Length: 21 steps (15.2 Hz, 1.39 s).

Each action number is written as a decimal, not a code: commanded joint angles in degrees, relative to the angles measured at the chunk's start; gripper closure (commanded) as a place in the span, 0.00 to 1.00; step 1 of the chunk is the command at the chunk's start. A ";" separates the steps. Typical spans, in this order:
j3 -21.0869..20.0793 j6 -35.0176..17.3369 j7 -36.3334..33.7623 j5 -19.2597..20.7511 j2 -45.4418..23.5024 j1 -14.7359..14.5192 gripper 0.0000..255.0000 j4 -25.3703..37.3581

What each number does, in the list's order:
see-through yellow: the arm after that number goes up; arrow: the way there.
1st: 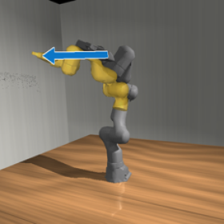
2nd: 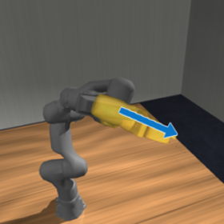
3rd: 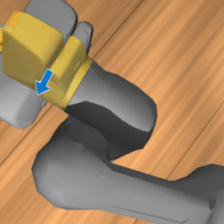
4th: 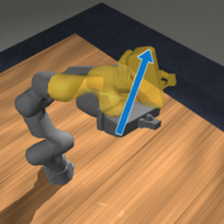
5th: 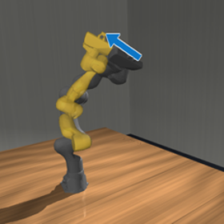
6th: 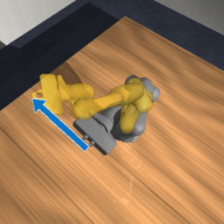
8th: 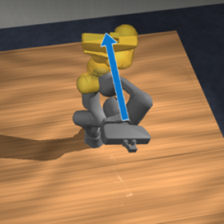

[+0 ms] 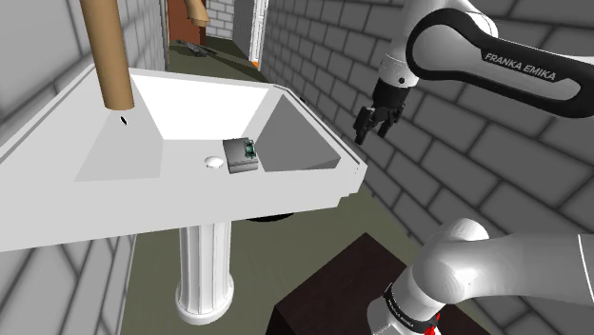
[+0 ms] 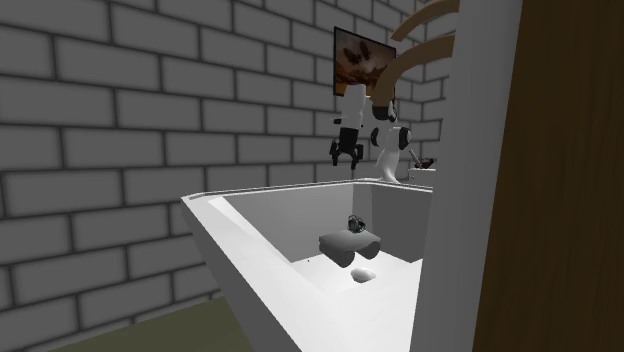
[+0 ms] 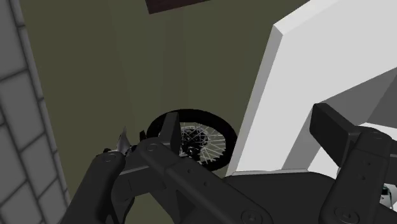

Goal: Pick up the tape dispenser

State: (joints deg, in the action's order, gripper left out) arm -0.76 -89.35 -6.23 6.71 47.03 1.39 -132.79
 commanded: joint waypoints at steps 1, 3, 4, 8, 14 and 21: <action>0.00 0.00 0.00 0.00 0.00 0.00 0.00 0.00; -1.29 -1.77 -1.78 -1.01 -3.96 -0.33 0.00 1.53; -1.92 -2.60 -2.64 -1.47 -5.98 -0.47 0.00 2.41; -4.36 -5.47 -5.98 -2.92 -14.28 -0.92 0.00 6.62; -7.68 -8.26 -10.81 -3.87 -27.26 -1.46 0.00 15.10; -10.81 -8.82 -16.32 -3.10 -43.25 -2.48 0.00 28.49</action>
State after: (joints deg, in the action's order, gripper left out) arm -11.19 -98.13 -21.77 3.42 6.15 -0.93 -106.33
